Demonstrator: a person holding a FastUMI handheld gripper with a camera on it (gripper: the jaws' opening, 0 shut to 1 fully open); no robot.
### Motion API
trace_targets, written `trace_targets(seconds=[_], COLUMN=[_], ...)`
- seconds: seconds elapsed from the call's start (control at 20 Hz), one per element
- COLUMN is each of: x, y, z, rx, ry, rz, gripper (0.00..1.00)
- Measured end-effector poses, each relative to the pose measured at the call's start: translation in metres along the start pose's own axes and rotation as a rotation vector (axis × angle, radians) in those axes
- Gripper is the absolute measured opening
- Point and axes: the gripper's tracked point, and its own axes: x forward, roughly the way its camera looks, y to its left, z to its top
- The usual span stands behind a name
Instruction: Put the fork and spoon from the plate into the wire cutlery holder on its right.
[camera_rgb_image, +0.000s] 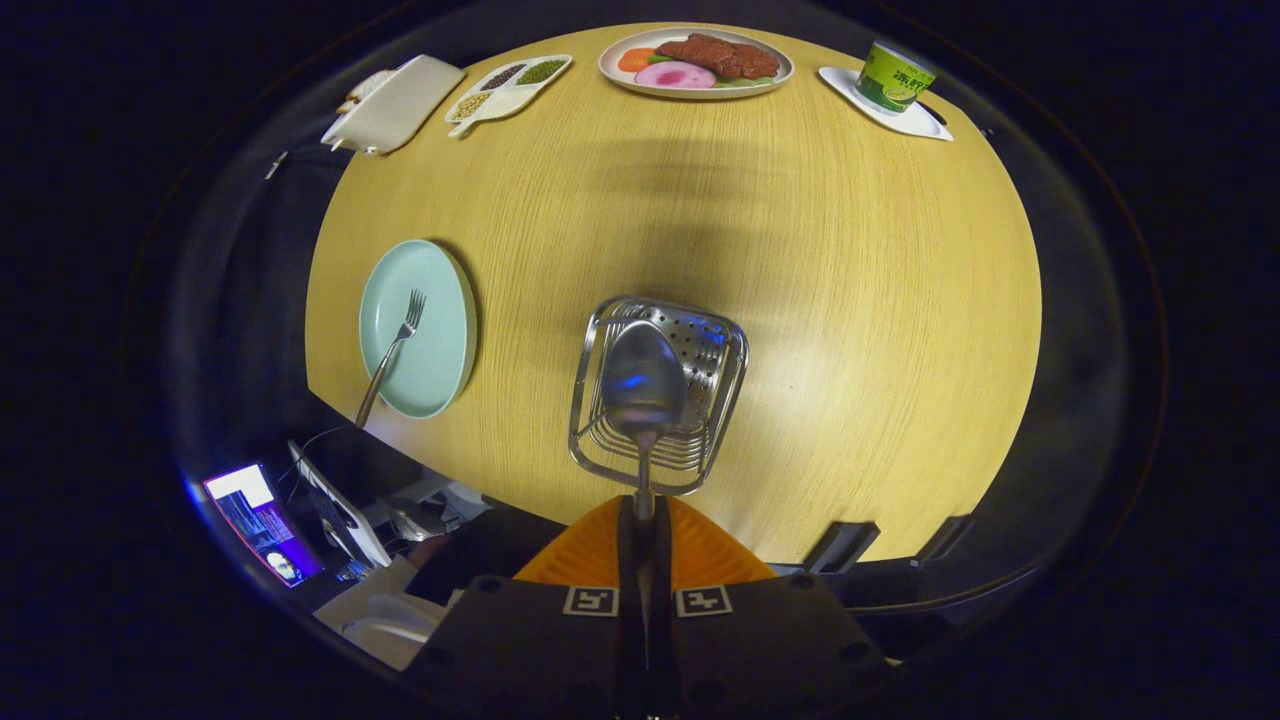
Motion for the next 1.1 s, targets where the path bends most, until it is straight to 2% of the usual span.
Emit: trace_targets(seconds=[0.2,0.3,0.4,0.45,0.5,0.55,0.65,1.1], x=[0.002,0.002,-0.006,-0.011,-0.018,-0.024,-0.039,-0.108], y=[0.002,0.000,-0.002,-0.002,-0.002,-0.004,-0.002,0.041], z=[0.001,0.008,0.019,0.022,0.027,0.030,0.038,0.060], rx=[-0.001,0.016,0.045,0.064,0.081,0.099,0.126,0.132], ry=[0.035,0.020,-0.024,-0.052,-0.081,-0.113,-0.201,-0.676], rz=[-0.009,-0.012,-0.008,0.002,0.010,0.016,0.027,0.031], gripper=[0.10,0.16,0.34,0.56,0.71,0.92,1.00,0.99])
